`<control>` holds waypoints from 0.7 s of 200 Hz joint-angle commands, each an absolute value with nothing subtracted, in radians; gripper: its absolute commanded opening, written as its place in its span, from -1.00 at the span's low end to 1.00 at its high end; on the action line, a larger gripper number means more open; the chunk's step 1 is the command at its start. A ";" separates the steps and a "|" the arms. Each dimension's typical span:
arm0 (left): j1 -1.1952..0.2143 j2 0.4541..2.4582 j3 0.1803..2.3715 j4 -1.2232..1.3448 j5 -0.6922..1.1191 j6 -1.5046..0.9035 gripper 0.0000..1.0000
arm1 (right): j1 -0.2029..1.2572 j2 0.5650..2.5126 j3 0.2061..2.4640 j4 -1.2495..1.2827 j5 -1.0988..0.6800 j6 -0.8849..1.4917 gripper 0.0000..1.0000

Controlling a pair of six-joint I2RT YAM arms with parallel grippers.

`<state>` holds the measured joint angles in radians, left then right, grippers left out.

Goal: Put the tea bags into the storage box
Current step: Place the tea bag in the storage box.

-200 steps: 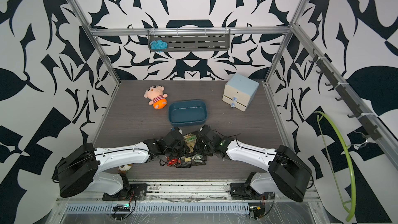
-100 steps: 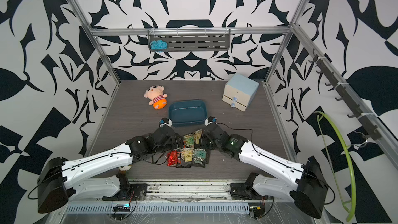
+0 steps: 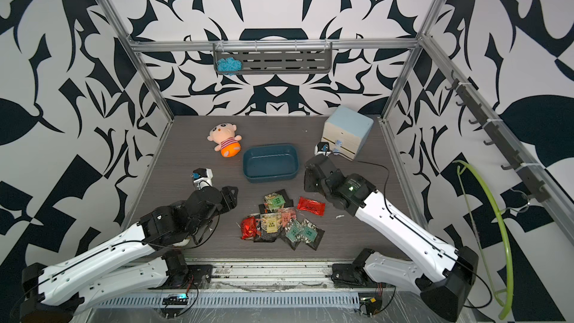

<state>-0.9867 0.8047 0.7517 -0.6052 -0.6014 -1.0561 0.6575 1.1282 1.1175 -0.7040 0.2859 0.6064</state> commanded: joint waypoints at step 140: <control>-0.607 0.745 0.598 -0.583 -0.416 -0.942 0.50 | 0.455 1.876 1.450 -0.230 -0.473 0.767 -1.00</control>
